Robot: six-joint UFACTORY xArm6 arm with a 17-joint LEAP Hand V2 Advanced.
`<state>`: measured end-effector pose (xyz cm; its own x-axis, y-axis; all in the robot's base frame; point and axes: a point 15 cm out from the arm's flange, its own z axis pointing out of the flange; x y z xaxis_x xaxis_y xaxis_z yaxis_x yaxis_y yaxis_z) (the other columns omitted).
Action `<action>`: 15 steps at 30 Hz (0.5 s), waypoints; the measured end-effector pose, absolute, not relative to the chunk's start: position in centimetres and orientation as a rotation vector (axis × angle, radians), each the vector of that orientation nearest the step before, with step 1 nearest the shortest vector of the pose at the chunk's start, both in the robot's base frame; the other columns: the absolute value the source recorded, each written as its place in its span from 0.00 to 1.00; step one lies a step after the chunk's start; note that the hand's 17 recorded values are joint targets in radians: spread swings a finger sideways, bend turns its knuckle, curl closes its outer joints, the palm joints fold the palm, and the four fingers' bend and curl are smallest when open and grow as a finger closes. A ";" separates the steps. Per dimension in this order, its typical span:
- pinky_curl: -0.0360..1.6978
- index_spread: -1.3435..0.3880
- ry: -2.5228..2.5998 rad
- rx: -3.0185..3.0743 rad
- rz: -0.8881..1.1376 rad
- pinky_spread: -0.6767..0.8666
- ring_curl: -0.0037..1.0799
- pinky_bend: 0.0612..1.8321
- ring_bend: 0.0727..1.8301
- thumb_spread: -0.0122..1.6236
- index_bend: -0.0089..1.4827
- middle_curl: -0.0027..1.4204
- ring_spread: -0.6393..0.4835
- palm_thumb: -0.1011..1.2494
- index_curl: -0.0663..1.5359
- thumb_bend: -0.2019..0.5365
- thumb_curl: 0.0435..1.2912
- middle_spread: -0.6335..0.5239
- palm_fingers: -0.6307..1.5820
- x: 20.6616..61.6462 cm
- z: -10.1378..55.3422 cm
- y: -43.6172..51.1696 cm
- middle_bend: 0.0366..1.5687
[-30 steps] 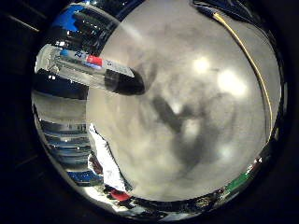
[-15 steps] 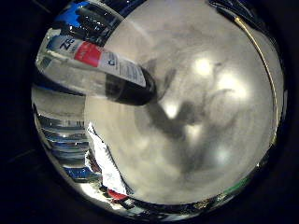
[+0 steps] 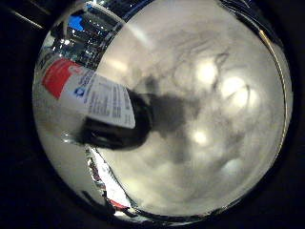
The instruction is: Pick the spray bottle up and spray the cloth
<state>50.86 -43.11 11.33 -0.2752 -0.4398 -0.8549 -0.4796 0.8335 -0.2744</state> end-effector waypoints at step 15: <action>0.56 0.63 1.733 -0.741 0.045 0.30 0.65 0.68 0.74 0.62 0.77 0.55 0.38 0.89 0.56 0.28 0.37 0.44 0.78 51.9 19.4 -40.8 0.85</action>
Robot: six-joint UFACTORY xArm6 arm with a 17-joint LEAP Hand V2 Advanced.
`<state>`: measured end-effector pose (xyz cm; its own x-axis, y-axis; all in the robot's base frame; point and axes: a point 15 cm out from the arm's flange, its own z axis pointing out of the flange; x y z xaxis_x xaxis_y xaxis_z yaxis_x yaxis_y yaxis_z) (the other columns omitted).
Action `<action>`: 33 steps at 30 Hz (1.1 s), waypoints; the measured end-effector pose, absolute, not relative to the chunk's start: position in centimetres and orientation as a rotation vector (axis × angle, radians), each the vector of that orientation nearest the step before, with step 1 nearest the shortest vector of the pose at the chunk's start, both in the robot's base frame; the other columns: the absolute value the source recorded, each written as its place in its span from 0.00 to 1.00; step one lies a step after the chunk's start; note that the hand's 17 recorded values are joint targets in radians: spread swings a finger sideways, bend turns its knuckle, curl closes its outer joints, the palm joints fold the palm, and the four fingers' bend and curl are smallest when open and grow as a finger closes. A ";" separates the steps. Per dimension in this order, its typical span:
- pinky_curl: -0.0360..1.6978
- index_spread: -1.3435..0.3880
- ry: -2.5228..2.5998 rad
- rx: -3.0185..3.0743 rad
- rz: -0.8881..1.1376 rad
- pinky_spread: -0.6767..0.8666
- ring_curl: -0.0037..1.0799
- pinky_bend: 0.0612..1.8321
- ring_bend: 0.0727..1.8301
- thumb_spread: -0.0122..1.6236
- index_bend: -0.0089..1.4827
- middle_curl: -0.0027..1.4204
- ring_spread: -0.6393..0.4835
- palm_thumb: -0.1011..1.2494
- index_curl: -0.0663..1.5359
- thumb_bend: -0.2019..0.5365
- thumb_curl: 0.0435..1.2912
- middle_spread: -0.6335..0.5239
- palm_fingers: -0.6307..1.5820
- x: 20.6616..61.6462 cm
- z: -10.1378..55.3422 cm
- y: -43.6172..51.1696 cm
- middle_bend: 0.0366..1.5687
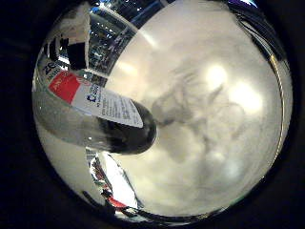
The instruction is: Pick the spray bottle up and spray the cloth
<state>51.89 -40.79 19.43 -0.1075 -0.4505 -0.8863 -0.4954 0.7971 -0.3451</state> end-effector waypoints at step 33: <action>0.90 0.65 1.621 -2.065 0.072 0.33 0.74 0.55 0.74 0.56 0.77 0.50 0.37 0.89 0.58 0.25 0.56 0.46 0.78 46.1 34.8 -13.1 0.91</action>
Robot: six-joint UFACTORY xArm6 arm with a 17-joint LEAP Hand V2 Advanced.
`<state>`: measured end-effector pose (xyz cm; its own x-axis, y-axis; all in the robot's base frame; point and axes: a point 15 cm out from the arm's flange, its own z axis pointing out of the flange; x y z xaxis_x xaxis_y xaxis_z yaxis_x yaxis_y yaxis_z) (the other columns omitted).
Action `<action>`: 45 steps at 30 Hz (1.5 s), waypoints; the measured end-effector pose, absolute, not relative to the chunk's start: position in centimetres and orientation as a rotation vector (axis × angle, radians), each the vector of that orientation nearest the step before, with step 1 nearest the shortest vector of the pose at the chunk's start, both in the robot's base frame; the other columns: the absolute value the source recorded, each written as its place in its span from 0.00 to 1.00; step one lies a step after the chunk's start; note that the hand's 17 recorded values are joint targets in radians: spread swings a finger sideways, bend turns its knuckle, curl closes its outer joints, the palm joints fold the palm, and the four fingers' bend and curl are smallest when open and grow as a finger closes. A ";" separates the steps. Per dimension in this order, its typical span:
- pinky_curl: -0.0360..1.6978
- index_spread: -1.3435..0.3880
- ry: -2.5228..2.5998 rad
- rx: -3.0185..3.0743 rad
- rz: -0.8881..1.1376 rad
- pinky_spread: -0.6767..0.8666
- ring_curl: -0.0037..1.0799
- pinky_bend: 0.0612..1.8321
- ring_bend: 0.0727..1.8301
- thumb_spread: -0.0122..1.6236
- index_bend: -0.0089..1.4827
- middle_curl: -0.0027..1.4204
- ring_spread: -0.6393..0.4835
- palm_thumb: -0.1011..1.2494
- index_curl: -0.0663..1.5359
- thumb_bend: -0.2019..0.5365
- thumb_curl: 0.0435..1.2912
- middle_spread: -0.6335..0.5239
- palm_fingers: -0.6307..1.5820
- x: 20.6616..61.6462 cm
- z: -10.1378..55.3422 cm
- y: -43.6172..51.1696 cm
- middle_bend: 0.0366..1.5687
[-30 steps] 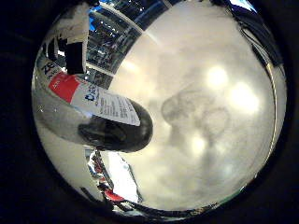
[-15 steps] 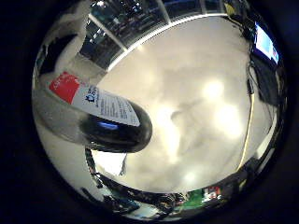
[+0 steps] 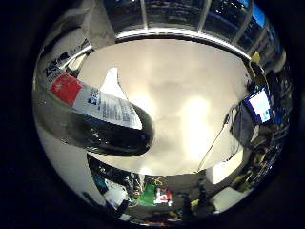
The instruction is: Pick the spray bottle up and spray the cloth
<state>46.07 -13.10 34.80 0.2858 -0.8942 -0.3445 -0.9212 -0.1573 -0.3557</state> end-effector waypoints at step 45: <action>0.93 0.64 1.642 -2.823 -0.308 0.34 0.77 0.54 0.73 0.51 0.76 0.49 0.37 0.85 0.60 0.25 0.65 0.46 0.79 45.0 25.1 0.3 0.91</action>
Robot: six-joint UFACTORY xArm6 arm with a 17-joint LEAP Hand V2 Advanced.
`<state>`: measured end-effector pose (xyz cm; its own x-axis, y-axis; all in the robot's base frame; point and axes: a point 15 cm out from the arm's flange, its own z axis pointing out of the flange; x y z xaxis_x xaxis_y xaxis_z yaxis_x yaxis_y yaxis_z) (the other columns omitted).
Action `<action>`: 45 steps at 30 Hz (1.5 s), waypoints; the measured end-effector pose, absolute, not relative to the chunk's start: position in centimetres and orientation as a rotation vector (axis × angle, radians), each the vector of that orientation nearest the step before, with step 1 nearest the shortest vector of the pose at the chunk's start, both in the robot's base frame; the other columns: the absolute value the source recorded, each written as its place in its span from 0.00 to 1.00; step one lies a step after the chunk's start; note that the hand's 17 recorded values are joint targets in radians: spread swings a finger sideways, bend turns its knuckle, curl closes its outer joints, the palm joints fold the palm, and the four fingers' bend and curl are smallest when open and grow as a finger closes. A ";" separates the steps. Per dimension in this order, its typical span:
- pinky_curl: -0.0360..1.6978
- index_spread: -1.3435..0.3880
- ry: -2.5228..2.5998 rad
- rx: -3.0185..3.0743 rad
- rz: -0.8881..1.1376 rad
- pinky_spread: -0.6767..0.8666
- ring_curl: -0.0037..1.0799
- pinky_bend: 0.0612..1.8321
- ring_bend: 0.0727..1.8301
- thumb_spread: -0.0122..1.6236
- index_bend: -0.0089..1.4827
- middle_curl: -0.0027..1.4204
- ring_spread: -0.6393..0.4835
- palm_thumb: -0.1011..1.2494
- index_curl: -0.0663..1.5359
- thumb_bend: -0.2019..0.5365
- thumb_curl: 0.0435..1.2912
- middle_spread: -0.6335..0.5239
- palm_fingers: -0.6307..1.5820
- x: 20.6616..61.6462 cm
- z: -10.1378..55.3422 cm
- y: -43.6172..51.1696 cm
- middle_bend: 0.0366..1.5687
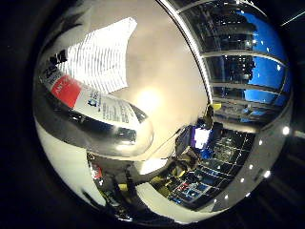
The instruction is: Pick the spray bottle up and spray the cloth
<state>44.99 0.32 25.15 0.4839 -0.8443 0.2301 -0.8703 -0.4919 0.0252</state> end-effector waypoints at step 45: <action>0.93 0.64 -2.238 3.155 -0.241 0.34 0.77 0.54 0.73 0.50 0.75 0.49 0.36 0.83 0.61 0.25 0.66 0.46 0.79 44.5 34.0 18.8 0.91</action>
<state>44.46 18.83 33.97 0.4123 -0.7774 -0.4750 -0.8606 -0.1613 -0.4830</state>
